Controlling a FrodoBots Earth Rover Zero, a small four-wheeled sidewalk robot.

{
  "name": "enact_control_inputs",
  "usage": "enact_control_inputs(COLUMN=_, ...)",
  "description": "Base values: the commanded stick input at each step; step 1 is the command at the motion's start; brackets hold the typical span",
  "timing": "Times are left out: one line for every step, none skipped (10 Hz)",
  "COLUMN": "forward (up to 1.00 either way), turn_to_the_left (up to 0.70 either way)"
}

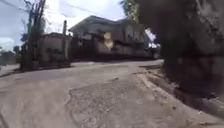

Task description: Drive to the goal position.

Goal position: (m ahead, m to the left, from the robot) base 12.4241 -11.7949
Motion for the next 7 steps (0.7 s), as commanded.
enact_control_inputs(forward=1.0, turn_to_the_left=0.01)
enact_control_inputs(forward=1.0, turn_to_the_left=0.02)
enact_control_inputs(forward=1.0, turn_to_the_left=0.02)
enact_control_inputs(forward=1.0, turn_to_the_left=0.03)
enact_control_inputs(forward=1.0, turn_to_the_left=0.03)
enact_control_inputs(forward=1.0, turn_to_the_left=0.03)
enact_control_inputs(forward=1.0, turn_to_the_left=0.02)
